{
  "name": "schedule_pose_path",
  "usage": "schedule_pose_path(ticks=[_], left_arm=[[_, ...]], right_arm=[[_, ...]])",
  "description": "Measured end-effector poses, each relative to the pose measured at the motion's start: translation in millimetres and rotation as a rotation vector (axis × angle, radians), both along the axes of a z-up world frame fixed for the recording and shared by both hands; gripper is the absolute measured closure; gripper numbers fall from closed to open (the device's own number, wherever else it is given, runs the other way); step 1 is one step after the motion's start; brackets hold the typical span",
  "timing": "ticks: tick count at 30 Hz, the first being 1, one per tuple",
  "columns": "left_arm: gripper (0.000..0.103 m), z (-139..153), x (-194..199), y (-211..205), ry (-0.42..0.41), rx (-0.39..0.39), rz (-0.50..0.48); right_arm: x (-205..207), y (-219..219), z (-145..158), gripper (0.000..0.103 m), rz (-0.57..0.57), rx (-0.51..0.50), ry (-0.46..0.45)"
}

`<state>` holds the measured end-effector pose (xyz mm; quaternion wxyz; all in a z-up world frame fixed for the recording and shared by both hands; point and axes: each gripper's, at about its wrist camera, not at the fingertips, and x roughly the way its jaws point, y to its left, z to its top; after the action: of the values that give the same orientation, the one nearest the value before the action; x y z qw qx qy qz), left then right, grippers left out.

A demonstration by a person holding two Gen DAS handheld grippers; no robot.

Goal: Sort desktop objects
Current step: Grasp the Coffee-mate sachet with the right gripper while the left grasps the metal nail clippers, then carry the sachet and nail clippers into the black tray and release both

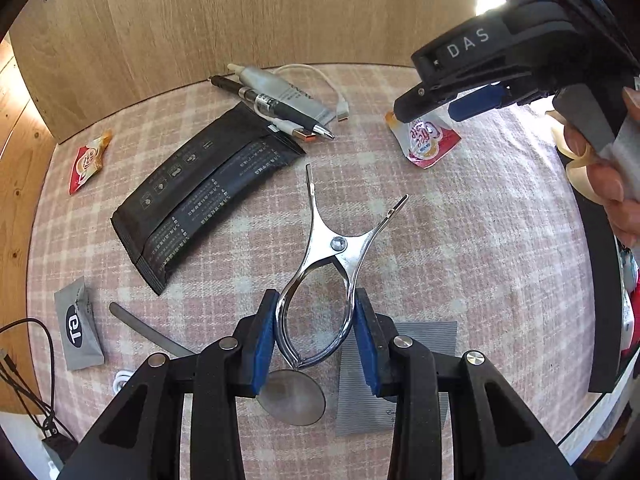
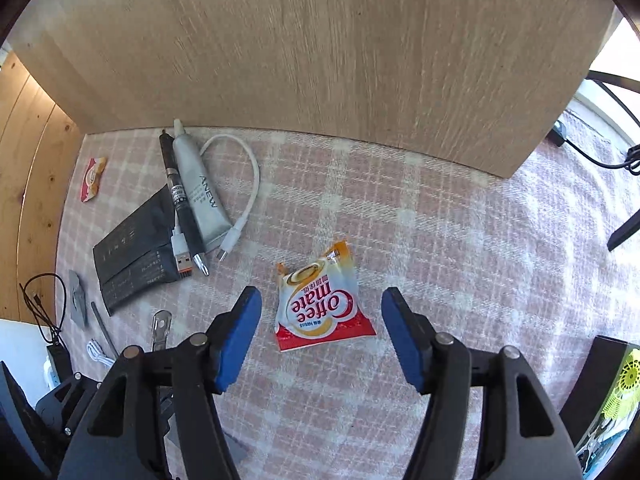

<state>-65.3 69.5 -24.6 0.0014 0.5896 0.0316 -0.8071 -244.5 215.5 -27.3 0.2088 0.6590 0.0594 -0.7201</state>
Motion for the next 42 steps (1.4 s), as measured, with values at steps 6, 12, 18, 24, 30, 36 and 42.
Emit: schedule_pose_path(ticks=[6,12,18,24,30,36,42], left_arm=[[0.069,-1.5,-1.8,-8.6,0.004,0.011,0.011],[0.069,1.8,-2.7,-4.2,0.009,0.015,0.014],[0.069,19.4,-5.4,51.6,0.034,0.015,-0.023],[0.069,32.6,-13.8,79.6,0.067,0.028,-0.12],[0.069,58.4,-14.2,170.9,0.1,0.076,-0.263],[0.069,66.4,-23.8,268.5,0.093,0.15,-0.38],[0.069,72.1,-33.3,352.3,0.087,0.171,-0.482]], right_arm=[[6.4,-22.0,-13.5,0.041,0.087,0.081,0.058],[20.0,2.2,-11.2,0.066,0.108,0.066,0.054],[38.1,60.3,1.5,0.066,0.053,0.01,0.049],[57.1,145.7,31.4,0.066,-0.035,-0.032,0.077],[55.7,187.7,69.2,0.066,-0.163,-0.041,0.118],[78.7,298.3,76.8,0.066,-0.315,0.026,0.138],[103.3,396.8,78.6,0.066,-0.456,0.077,0.142]])
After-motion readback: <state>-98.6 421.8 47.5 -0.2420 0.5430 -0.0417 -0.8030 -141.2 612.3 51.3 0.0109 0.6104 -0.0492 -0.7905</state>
